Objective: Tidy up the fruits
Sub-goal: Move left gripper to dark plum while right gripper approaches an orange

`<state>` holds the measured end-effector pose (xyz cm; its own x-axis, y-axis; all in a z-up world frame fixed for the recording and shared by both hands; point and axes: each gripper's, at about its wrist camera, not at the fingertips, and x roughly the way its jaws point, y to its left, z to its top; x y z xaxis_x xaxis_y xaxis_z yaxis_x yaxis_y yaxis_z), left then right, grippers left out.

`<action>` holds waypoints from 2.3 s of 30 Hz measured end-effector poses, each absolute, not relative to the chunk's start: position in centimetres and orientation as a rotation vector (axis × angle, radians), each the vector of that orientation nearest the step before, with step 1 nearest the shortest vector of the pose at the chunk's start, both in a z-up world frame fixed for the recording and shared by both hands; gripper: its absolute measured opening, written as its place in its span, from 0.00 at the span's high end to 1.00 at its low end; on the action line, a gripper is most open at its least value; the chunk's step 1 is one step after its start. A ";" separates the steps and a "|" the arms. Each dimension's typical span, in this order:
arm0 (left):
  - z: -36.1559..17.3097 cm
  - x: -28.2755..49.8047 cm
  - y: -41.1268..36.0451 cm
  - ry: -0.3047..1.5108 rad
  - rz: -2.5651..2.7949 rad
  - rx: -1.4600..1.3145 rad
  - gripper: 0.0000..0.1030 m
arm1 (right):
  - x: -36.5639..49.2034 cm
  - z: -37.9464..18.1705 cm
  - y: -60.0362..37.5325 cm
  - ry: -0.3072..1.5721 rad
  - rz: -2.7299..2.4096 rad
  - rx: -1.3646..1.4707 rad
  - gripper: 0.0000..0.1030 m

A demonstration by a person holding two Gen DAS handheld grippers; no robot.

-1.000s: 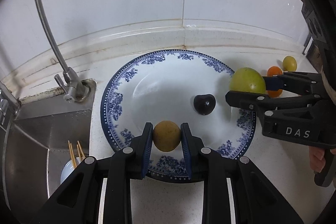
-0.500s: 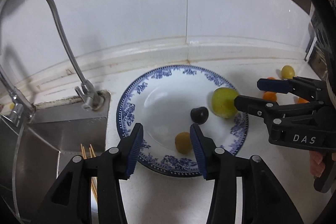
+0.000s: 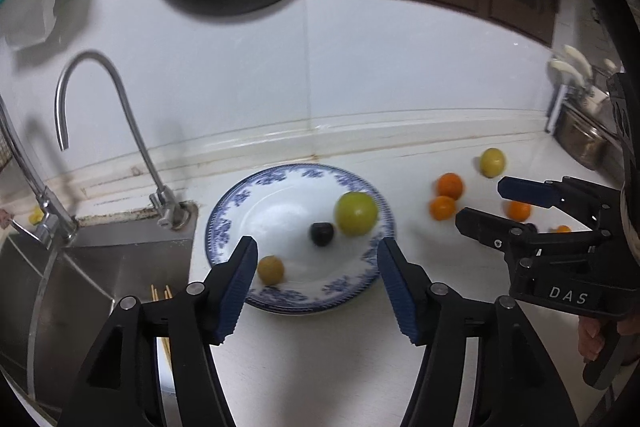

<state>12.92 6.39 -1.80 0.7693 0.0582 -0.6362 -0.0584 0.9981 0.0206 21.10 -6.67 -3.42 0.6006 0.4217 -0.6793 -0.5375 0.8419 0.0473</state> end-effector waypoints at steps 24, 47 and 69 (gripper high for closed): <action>0.2 11.5 -7.5 0.585 -0.189 0.103 0.32 | 15.2 -0.3 -22.7 0.678 0.274 -0.078 0.35; -5.5 18.2 -15.5 0.675 -0.491 0.237 0.33 | 17.9 -5.2 -29.0 0.792 0.196 -0.065 0.35; -10.9 24.1 -18.5 0.839 -0.547 0.261 0.55 | 22.2 -10.6 -30.2 0.916 0.240 -0.061 0.46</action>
<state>24.08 -18.49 -10.94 0.5417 -0.3540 -0.7624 0.5543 0.8323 0.0074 22.21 -30.23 -10.61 0.5844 0.1797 -0.7913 -0.2316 0.9715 0.0495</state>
